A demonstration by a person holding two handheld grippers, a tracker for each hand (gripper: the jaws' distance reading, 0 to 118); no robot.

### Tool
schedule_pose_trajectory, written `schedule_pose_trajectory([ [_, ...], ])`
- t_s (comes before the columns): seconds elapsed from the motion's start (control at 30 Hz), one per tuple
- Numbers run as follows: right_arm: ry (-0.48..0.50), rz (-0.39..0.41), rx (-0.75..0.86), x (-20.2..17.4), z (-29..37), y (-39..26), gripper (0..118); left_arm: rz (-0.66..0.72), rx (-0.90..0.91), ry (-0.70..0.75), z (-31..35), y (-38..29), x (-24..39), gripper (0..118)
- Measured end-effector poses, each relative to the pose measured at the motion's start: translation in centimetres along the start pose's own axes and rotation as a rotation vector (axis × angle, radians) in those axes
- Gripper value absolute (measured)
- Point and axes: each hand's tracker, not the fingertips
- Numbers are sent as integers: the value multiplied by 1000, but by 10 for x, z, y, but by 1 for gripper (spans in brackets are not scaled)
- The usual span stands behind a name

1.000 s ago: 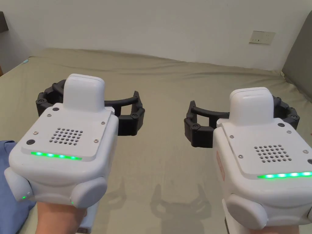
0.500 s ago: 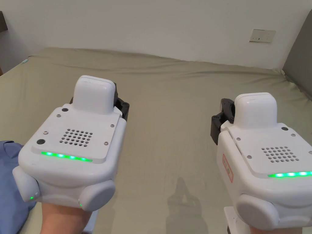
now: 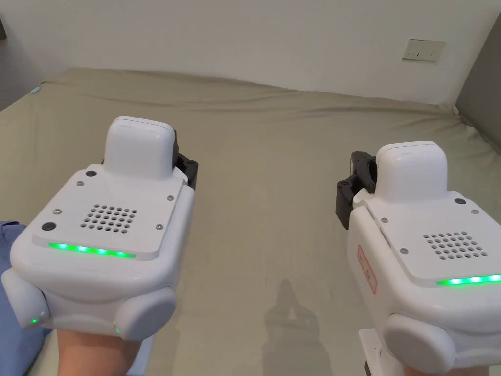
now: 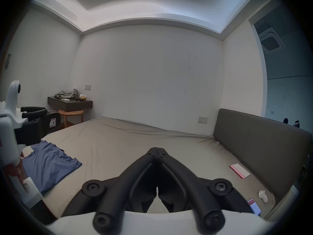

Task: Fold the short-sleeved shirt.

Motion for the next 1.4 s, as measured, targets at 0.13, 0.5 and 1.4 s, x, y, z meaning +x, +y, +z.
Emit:
schedule_pose_trajectory([
  [0.13,65,-6,16,-20,-6,6,0,-2,-14,50,10,2,-25,0],
  [0.5,326,-14,66,-118,-20,20,0,-26,-43,365,63,-2,-123,0],
  [1.4,615,69,8,-222,-19,12,0,79,-357,467,73,-73,-227,0],
])
